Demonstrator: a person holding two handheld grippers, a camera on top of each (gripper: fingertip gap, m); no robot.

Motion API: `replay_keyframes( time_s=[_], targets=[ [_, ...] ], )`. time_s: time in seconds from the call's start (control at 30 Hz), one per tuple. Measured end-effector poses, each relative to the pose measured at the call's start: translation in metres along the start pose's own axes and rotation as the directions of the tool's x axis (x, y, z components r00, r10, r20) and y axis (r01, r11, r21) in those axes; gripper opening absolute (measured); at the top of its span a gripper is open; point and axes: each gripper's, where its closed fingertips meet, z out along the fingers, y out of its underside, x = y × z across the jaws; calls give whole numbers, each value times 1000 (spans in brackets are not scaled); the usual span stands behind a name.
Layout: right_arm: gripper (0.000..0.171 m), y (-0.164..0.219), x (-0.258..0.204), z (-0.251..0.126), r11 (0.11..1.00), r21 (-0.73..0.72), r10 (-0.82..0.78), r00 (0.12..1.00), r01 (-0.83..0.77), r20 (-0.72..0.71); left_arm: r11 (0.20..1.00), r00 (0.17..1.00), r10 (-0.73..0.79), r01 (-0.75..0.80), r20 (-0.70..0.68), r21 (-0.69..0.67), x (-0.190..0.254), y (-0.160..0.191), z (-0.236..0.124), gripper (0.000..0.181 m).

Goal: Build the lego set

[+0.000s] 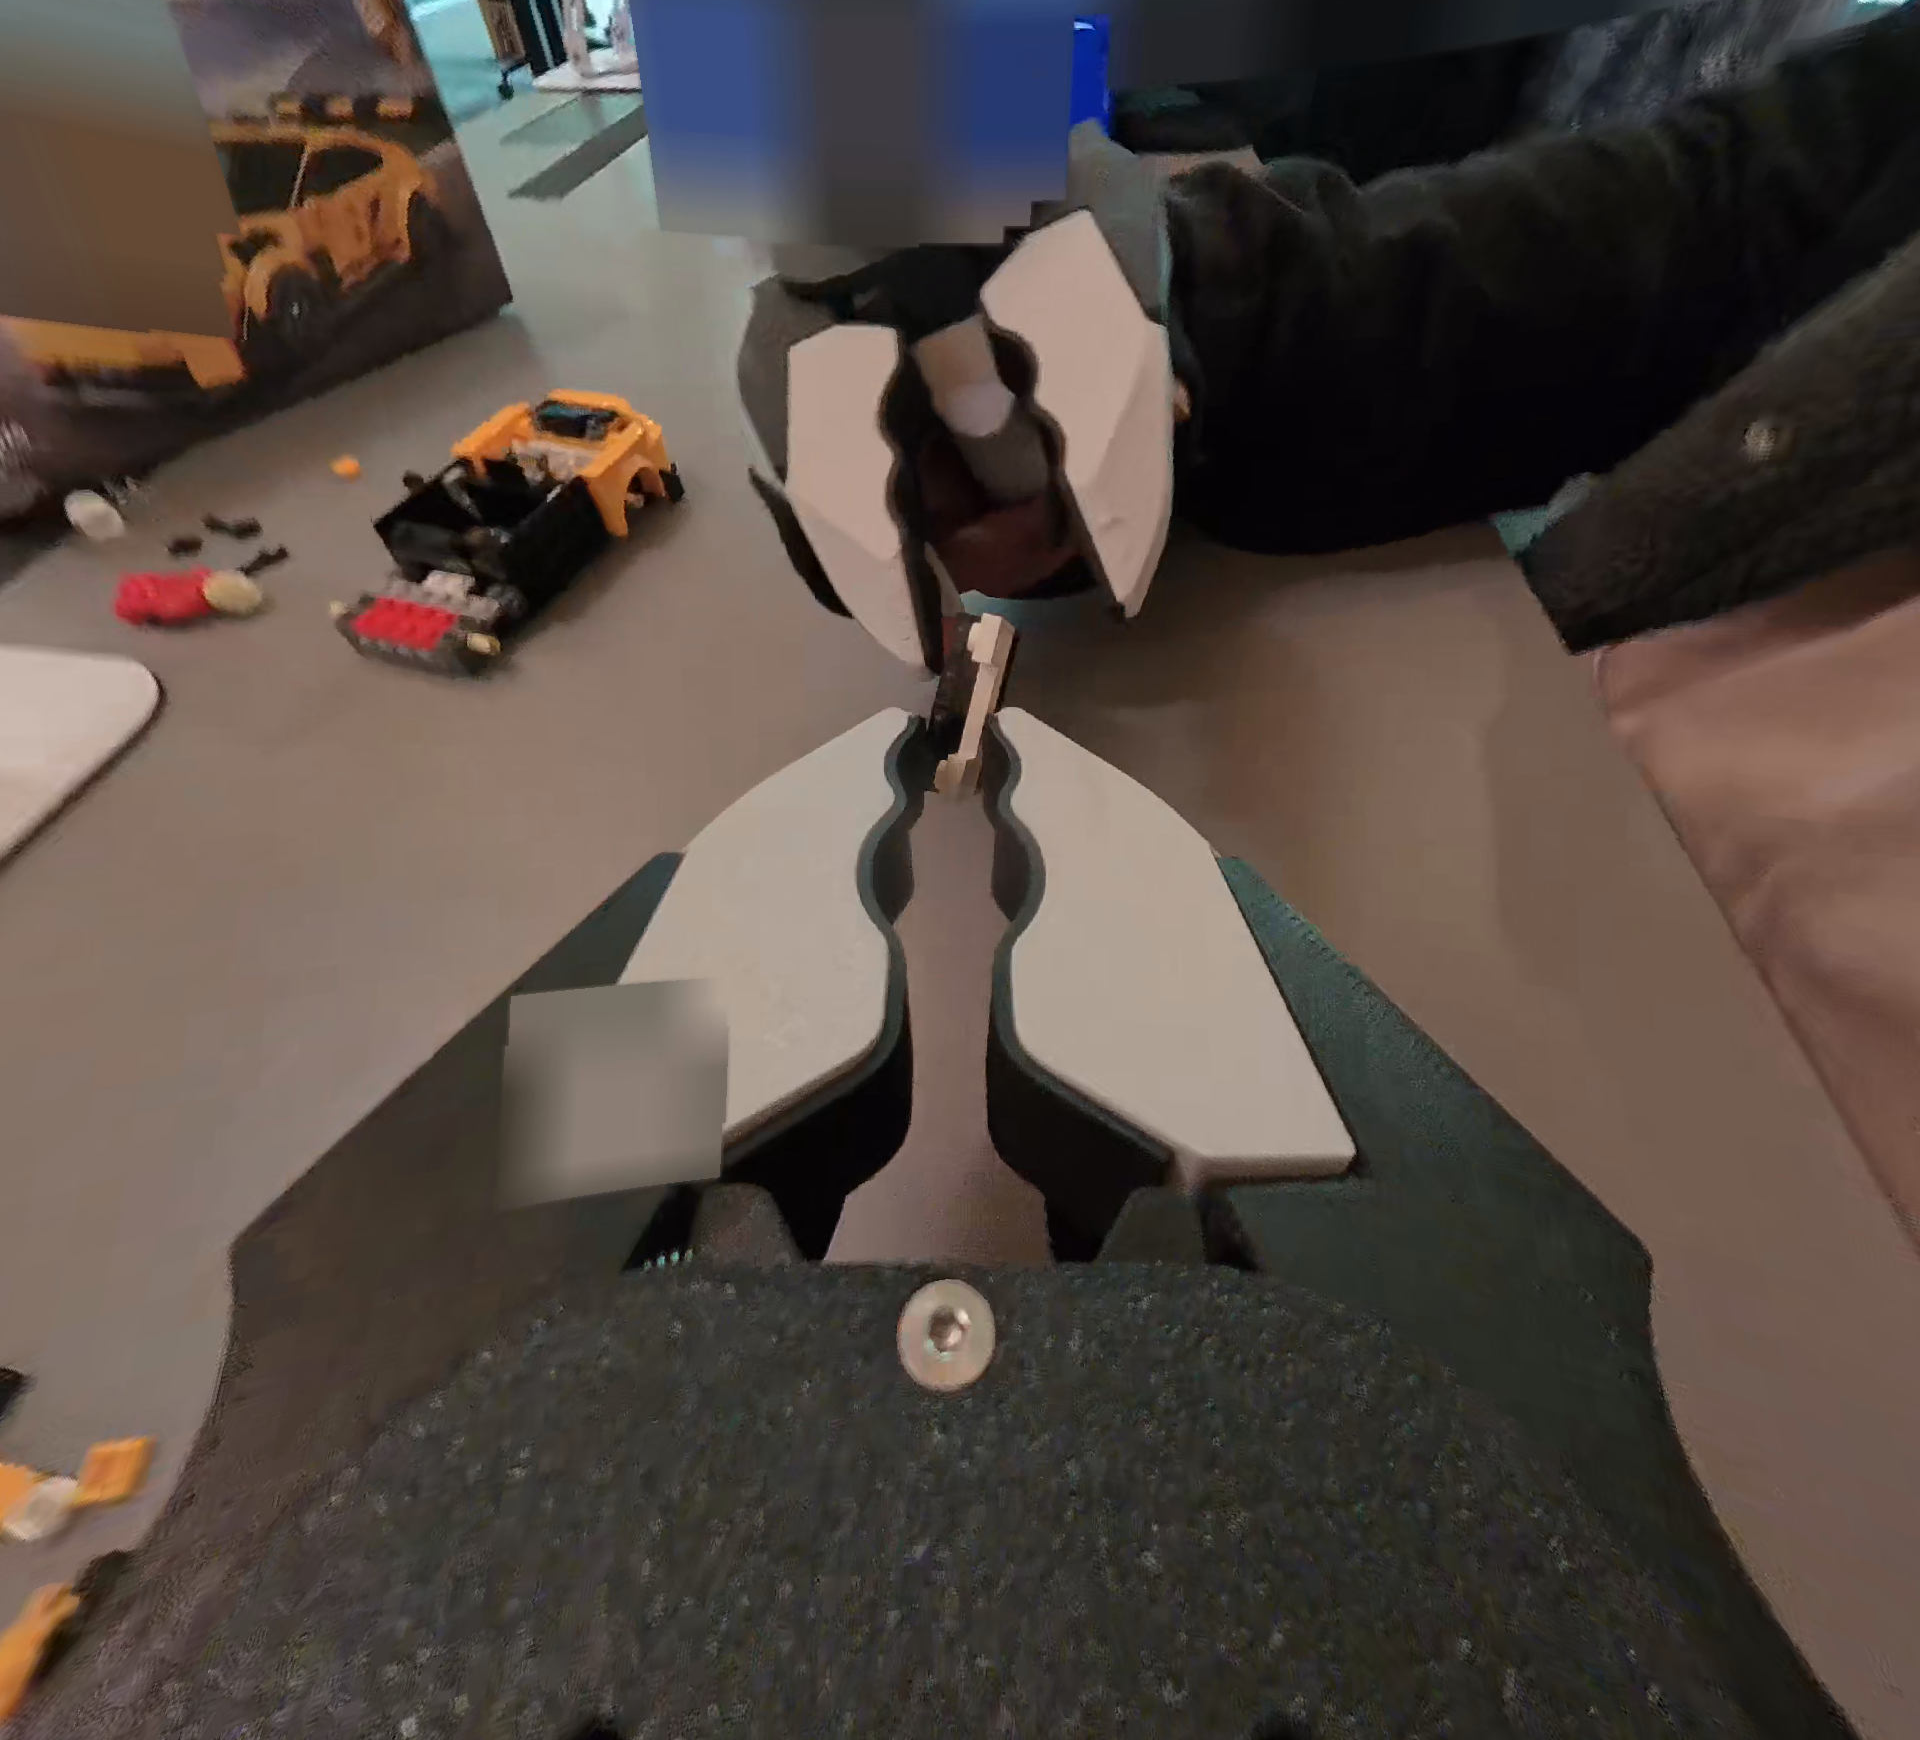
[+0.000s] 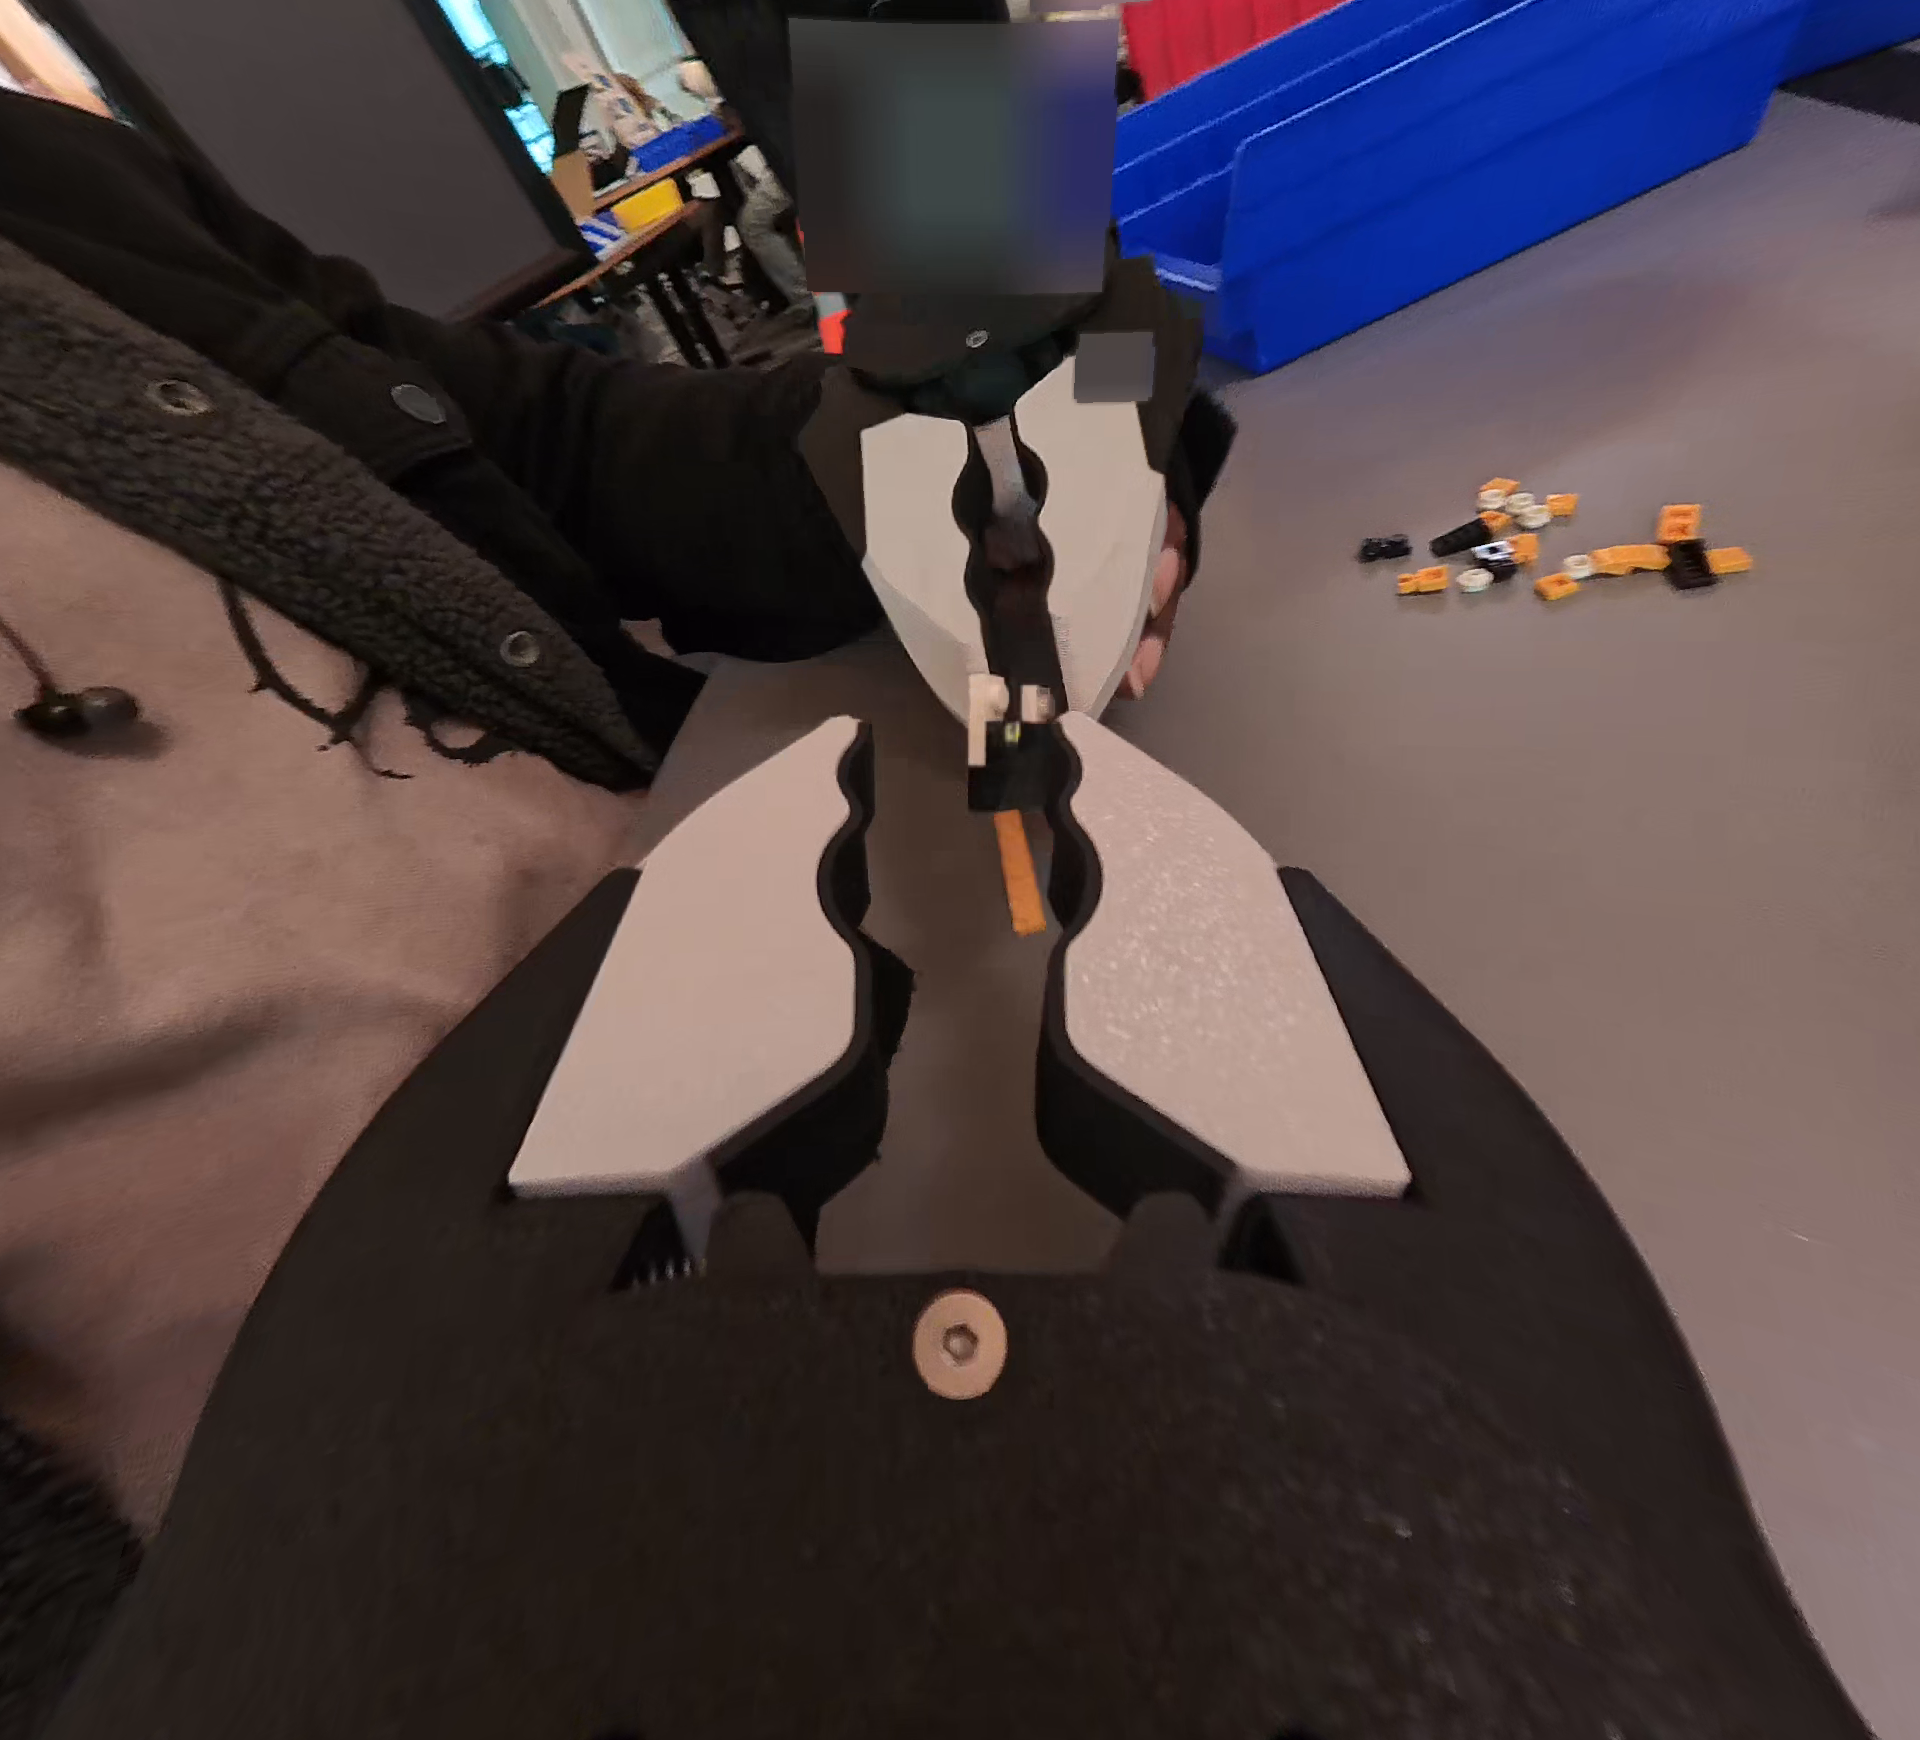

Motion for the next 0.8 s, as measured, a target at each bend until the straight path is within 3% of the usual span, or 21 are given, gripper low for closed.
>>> replay_keyframes(
  time_s=[0.17,0.37,0.5,0.67,0.8],
  targets=[
    [31,-16,23,-11,995,69,-52,981,66,-185,942,949,-314,313,-16,121,-20,-14,-8,9],
    [27,-23,33,-4,991,89,-67,955,96,-289,743,783,-592,621,-189,250,-29,-29,-14,9],
    [22,-27,35,-3,989,121,-41,953,80,-300,677,728,-646,685,-229,269,-33,-30,-15,9],
    [10,-24,35,0,992,129,29,964,5,-265,662,711,-667,702,-222,261,-34,-26,-11,9],
    [6,-15,34,-2,987,87,148,969,-133,-196,712,745,-633,667,-211,219,-29,-22,-9,10]
  ],
)
